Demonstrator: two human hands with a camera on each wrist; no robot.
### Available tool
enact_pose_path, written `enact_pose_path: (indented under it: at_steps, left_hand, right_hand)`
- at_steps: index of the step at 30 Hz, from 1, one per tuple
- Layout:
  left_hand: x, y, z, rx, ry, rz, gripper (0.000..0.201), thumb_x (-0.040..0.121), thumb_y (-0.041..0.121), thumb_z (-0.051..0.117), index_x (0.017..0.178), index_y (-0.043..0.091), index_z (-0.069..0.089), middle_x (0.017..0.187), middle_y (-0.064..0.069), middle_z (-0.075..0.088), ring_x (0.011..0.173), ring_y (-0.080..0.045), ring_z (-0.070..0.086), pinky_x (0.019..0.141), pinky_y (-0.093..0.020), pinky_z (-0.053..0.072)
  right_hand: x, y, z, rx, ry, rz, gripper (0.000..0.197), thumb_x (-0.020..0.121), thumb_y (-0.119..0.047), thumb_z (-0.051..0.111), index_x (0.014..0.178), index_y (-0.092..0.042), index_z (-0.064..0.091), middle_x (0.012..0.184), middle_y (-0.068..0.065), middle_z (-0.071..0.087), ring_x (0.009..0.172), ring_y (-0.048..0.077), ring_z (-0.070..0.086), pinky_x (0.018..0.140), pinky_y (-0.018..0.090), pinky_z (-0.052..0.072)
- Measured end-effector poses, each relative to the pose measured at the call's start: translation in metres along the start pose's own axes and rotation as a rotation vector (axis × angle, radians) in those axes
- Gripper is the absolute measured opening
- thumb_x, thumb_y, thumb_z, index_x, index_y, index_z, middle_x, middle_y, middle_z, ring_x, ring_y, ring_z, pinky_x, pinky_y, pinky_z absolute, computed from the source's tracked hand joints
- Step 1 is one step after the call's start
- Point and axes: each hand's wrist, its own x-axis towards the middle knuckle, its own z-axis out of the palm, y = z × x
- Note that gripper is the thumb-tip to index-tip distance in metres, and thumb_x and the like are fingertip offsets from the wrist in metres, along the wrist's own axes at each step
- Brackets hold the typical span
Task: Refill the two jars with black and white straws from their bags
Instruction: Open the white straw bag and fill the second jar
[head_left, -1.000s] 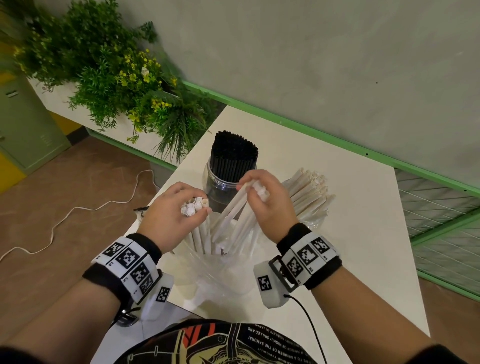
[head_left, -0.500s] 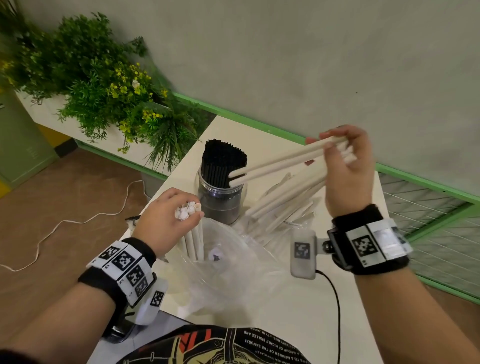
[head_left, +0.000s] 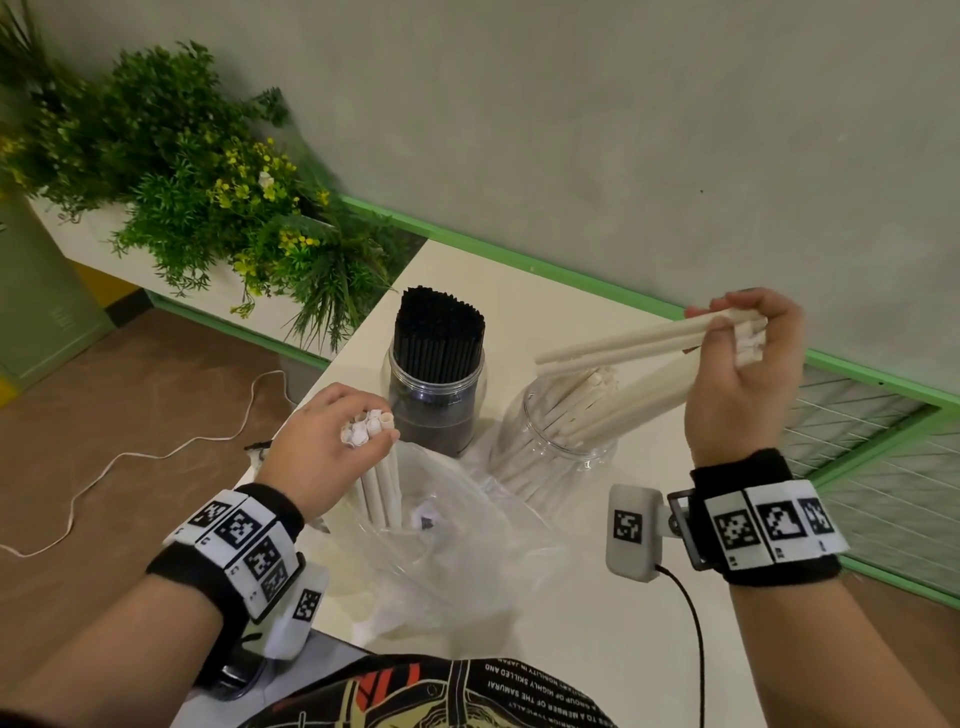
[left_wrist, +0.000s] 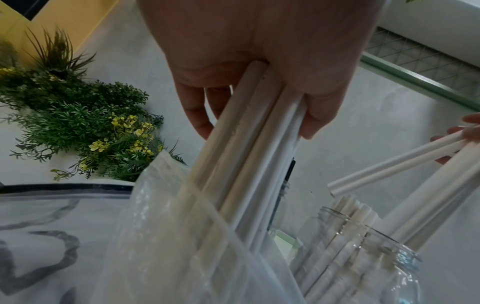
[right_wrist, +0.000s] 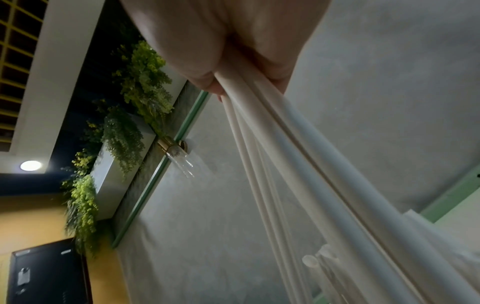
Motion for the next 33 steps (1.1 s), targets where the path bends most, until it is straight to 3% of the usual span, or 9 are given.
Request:
enact_pose_path:
  at_steps: [4, 7, 12, 17, 22, 25, 28, 31, 33]
  left_hand:
    - [-0.001, 0.002, 0.0, -0.004, 0.002, -0.011, 0.014, 0.083, 0.035, 0.07, 0.093, 0.036, 0.06, 0.1, 0.007, 0.058, 0.09, -0.012, 0.057, 0.078, -0.029, 0.042]
    - [-0.001, 0.002, 0.0, -0.006, 0.006, -0.009, 0.014, 0.082, 0.035, 0.07, 0.092, 0.036, 0.06, 0.099, 0.007, 0.058, 0.089, -0.012, 0.057, 0.078, -0.028, 0.041]
    - [-0.003, 0.004, -0.001, -0.007, 0.006, -0.01, 0.015, 0.081, 0.036, 0.071, 0.092, 0.036, 0.06, 0.099, 0.007, 0.058, 0.09, -0.012, 0.058, 0.078, -0.028, 0.041]
    - [-0.004, -0.003, -0.002, -0.033, 0.025, -0.007, 0.029, 0.07, 0.058, 0.053, 0.09, 0.039, 0.062, 0.099, 0.01, 0.059, 0.089, -0.01, 0.058, 0.08, -0.029, 0.044]
    - [-0.004, -0.002, -0.001, -0.031, 0.016, -0.008, 0.032, 0.069, 0.059, 0.051, 0.091, 0.038, 0.062, 0.1, 0.009, 0.059, 0.09, -0.01, 0.058, 0.08, -0.029, 0.042]
    - [-0.003, -0.003, 0.0, -0.024, 0.014, -0.001, 0.031, 0.07, 0.06, 0.051, 0.091, 0.039, 0.06, 0.099, 0.009, 0.059, 0.089, -0.011, 0.058, 0.079, -0.03, 0.043]
    - [-0.003, -0.003, 0.001, -0.019, 0.009, -0.001, 0.032, 0.07, 0.061, 0.051, 0.091, 0.039, 0.06, 0.099, 0.01, 0.058, 0.09, -0.011, 0.058, 0.08, -0.031, 0.044]
    - [-0.004, -0.003, 0.001, -0.024, 0.012, -0.004, 0.029, 0.07, 0.059, 0.053, 0.091, 0.04, 0.06, 0.099, 0.01, 0.058, 0.089, -0.011, 0.058, 0.079, -0.03, 0.044]
    - [-0.004, -0.003, 0.001, -0.028, 0.01, -0.003, 0.026, 0.072, 0.056, 0.056, 0.091, 0.039, 0.06, 0.1, 0.01, 0.058, 0.089, -0.011, 0.058, 0.079, -0.03, 0.044]
  right_hand:
    - [-0.005, 0.004, 0.007, -0.071, -0.036, -0.001, 0.032, 0.092, -0.001, 0.044, 0.1, -0.032, 0.05, 0.092, -0.014, 0.062, 0.098, 0.022, 0.063, 0.09, 0.039, 0.049]
    - [-0.01, 0.009, 0.015, -0.135, -0.111, -0.012, 0.027, 0.091, 0.001, 0.044, 0.102, -0.022, 0.05, 0.1, 0.006, 0.063, 0.096, 0.012, 0.059, 0.087, 0.027, 0.047]
    - [-0.017, 0.013, 0.019, -0.255, -0.172, -0.055, 0.029, 0.09, 0.003, 0.045, 0.1, -0.024, 0.049, 0.103, 0.008, 0.062, 0.095, 0.01, 0.055, 0.079, 0.01, 0.039]
    - [-0.013, 0.002, 0.008, -0.189, -0.039, -0.142, 0.034, 0.09, 0.001, 0.044, 0.102, -0.031, 0.048, 0.095, -0.01, 0.056, 0.097, 0.021, 0.057, 0.087, 0.032, 0.044]
    - [-0.02, 0.009, 0.014, -0.171, -0.055, -0.08, 0.039, 0.09, -0.002, 0.042, 0.101, -0.039, 0.045, 0.105, 0.01, 0.059, 0.099, 0.017, 0.059, 0.088, 0.029, 0.044]
    - [-0.025, 0.021, 0.027, -0.15, -0.115, -0.028, 0.042, 0.091, -0.001, 0.041, 0.099, -0.042, 0.044, 0.109, 0.007, 0.056, 0.101, 0.02, 0.06, 0.086, 0.02, 0.043]
    - [-0.029, 0.036, 0.037, -0.146, -0.214, 0.024, 0.045, 0.092, 0.001, 0.043, 0.099, -0.043, 0.046, 0.11, 0.005, 0.056, 0.103, 0.02, 0.061, 0.088, 0.023, 0.046]
    - [-0.029, 0.054, 0.037, -0.171, -0.345, 0.098, 0.034, 0.093, -0.002, 0.05, 0.104, -0.034, 0.052, 0.108, 0.002, 0.059, 0.106, 0.017, 0.059, 0.092, 0.024, 0.046]
    - [-0.028, 0.063, 0.032, -0.222, -0.466, 0.146, 0.026, 0.095, -0.011, 0.055, 0.118, -0.024, 0.053, 0.113, 0.0, 0.059, 0.109, 0.014, 0.056, 0.09, 0.012, 0.042]
